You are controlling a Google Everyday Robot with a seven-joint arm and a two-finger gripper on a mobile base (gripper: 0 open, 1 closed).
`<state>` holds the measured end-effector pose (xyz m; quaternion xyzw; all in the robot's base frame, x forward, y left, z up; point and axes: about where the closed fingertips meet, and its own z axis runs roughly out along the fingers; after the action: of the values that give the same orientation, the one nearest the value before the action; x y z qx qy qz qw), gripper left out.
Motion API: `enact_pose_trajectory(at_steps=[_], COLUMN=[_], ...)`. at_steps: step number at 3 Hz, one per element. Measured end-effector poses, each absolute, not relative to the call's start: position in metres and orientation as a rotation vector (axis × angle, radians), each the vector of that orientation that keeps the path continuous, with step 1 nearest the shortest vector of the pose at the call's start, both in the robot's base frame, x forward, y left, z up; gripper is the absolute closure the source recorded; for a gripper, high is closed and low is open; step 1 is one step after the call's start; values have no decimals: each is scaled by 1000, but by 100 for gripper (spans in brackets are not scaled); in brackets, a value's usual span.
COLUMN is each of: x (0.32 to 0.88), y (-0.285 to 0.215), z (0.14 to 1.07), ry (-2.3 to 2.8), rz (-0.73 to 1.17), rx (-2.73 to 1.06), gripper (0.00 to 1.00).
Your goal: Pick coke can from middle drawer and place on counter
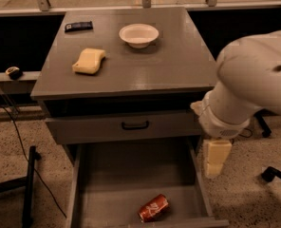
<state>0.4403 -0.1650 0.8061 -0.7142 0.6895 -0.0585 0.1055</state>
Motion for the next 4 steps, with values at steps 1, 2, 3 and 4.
enact_pose_trajectory(at_steps=[1, 2, 3, 4], x=[450, 462, 462, 476], y=[-161, -190, -194, -190], z=[729, 695, 696, 678], ry=[1852, 1770, 1749, 1729], rz=[-234, -277, -291, -172], rx=[-2337, -2343, -2345, -2306], gripper=[0, 0, 0, 0])
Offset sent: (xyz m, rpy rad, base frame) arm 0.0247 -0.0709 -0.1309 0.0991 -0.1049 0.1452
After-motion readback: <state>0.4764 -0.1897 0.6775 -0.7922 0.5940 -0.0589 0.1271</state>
